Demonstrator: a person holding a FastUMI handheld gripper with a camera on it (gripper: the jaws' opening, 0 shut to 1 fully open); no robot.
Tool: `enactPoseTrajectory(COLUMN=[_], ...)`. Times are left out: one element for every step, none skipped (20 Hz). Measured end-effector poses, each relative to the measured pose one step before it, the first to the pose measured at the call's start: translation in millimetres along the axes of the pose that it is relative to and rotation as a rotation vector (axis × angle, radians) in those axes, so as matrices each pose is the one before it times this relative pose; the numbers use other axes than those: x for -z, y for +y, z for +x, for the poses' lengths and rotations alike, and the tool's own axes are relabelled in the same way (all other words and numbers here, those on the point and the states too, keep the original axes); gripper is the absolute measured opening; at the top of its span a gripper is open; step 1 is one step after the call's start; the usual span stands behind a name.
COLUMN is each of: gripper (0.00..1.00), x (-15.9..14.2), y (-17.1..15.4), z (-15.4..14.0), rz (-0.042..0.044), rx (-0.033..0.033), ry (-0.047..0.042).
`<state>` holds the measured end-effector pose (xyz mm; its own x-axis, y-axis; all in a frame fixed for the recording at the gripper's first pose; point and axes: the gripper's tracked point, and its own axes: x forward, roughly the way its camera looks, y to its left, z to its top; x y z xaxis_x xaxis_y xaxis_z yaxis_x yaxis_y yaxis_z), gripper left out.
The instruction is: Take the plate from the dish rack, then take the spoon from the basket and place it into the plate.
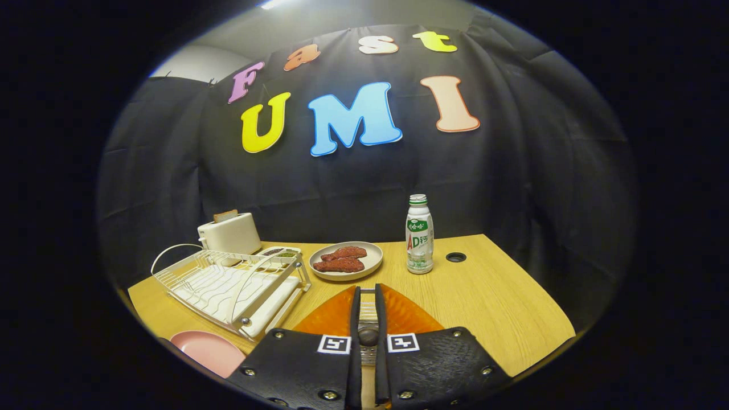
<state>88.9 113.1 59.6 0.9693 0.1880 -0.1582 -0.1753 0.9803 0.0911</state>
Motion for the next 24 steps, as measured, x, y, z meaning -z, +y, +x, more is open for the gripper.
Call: enactPoseTrajectory(gripper=[0.09,0.09,0.09,0.09,0.09,0.09,0.09,0.09,0.09,0.09,0.09,0.09,0.09,0.09,0.09,0.09,0.09,0.09,0.09,0.09,0.09,0.09,0.09,0.09], x=[-3.28,-5.44,-8.42,-9.63,-8.14,-10.86,-9.44,-8.60,-8.56,-9.23,-5.26,-5.60,-5.56,-5.49,-5.88,-5.16,-4.67,-4.20,-1.66,-0.76,-0.58,0.05,1.16,1.90], y=[0.95,-0.10,-1.06,-2.33,0.58,0.87,0.93,-0.52,0.51,1.29,2.65,2.68,1.45,1.24,2.92,4.55,4.18,4.17,3.95,4.74,3.96,4.37,5.53,4.42], z=[-0.79,-2.42,-2.29,-2.76,-4.42,-4.28,-4.63,-5.82,-6.29,-5.57,-5.67,-6.12,-5.40,-5.33,-6.95,-6.29,-5.88,-6.23,-5.34,-5.77,-5.93,-6.03,-5.70,-4.50], rz=[0.00080,-0.00332,-0.01013,-0.00772,-0.00379,-0.00001,-0.00274,-0.00596,-0.00256,0.00067,0.00157,-0.00541,-0.00927,-0.00599,-0.00434,0.00142,0.00026,0.00004,0.00149,0.00520,0.00297,0.00390,0.00048,-0.00454], rx=[0.00440,0.00909,0.01009,0.01497,0.00726,0.00231,0.00233,0.00651,0.00429,0.00094,-0.00041,-0.00205,0.00029,0.00442,0.00118,0.00016,-0.00131,0.00053,0.00072,-0.00048,0.00167,0.00146,-0.00189,0.00262], ry=[0.01045,0.00772,0.00003,-0.00059,0.00008,-0.00653,-0.00580,-0.00374,-0.00472,-0.00789,-0.00230,-0.00179,-0.00252,-0.00397,-0.00634,-0.00684,-0.00889,-0.00457,0.00088,0.00075,0.00030,0.00134,0.00196,0.00425])
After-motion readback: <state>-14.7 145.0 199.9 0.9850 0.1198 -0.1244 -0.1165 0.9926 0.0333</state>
